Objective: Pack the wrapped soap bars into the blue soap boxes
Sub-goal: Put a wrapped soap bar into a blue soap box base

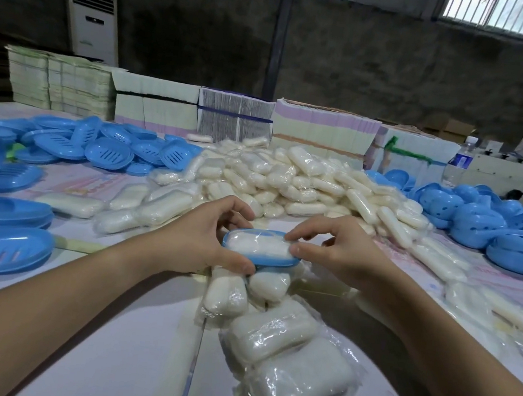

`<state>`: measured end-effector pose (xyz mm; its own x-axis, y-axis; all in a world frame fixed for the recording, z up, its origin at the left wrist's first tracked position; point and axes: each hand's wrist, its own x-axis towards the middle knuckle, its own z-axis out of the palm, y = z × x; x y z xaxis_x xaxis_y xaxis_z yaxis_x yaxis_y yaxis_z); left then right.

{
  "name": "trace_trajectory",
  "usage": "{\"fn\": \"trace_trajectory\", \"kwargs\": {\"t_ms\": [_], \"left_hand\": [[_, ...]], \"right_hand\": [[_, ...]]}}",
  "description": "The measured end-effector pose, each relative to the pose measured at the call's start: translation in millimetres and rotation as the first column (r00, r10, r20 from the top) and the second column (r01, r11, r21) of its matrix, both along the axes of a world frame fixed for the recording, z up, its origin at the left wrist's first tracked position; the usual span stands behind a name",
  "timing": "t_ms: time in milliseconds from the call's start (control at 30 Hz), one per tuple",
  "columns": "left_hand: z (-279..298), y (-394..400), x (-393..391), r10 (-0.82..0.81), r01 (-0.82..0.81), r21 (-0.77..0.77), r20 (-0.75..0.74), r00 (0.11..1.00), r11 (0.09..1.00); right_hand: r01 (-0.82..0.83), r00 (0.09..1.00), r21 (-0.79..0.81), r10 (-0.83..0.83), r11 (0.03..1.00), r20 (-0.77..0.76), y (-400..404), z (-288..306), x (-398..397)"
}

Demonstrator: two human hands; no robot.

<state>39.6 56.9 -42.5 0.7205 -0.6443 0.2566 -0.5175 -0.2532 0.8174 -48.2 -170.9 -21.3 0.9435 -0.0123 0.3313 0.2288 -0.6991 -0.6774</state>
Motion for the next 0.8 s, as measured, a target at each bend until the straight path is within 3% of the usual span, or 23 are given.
{"fn": "trace_trajectory", "kwargs": {"t_ms": [267,367,500,633,800], "left_hand": [[-1.0,2.2,2.1,-0.032,0.033,-0.021,0.011,0.999,0.999],[-2.6,1.4,4.1,-0.041,0.042,-0.019,0.031,0.999,0.999],[-5.5,2.7,9.5,-0.055,0.056,-0.011,0.058,0.997,0.998],[-9.5,5.6,21.2,-0.073,0.069,0.035,0.104,0.992,0.997],[-29.2,1.7,42.0,-0.043,0.044,-0.006,0.151,0.988,0.999]], "right_hand": [[-0.008,1.0,0.063,0.009,0.998,-0.009,-4.8,4.1,-4.3],[0.076,0.993,0.112,-0.085,0.991,0.08,-16.3,8.0,-7.0],[0.266,0.955,0.203,-0.286,0.942,0.074,-53.8,17.5,-6.0],[0.541,0.837,0.042,-0.543,0.84,0.068,-115.0,20.8,-16.7],[0.784,0.566,-0.348,-0.822,0.514,0.06,-202.4,16.3,-50.0]]}}
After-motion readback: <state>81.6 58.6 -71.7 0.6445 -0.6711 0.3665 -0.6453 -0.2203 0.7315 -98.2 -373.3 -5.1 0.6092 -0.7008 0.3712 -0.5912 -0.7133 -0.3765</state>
